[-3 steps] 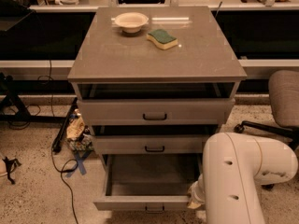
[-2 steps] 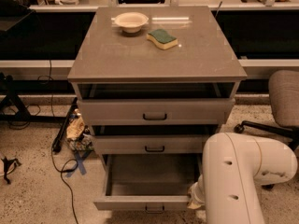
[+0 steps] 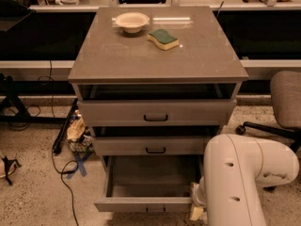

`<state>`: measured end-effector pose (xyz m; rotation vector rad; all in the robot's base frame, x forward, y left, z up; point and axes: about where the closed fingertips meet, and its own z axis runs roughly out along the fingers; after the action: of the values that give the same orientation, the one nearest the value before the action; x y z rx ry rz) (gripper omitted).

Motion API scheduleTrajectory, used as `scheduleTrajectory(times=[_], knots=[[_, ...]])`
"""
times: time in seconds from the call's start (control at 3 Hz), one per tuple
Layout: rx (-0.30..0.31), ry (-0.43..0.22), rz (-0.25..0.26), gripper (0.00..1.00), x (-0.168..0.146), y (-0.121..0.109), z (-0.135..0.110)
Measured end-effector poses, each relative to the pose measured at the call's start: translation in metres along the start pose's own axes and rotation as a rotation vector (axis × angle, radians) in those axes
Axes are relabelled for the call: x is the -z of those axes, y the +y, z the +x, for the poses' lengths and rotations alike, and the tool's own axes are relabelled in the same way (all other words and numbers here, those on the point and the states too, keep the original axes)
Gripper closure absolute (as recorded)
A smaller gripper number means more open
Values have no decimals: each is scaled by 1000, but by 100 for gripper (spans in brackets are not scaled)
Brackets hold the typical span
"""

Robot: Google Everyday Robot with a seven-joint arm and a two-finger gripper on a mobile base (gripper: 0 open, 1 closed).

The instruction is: Open bottom drawer

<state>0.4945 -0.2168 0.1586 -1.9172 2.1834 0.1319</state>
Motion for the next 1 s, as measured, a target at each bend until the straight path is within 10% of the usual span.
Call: scheduleTrajectory(times=[0.67, 1.0], knots=[[72, -115, 108, 0, 103, -10, 35], [69, -123, 252, 0, 213, -18, 81]])
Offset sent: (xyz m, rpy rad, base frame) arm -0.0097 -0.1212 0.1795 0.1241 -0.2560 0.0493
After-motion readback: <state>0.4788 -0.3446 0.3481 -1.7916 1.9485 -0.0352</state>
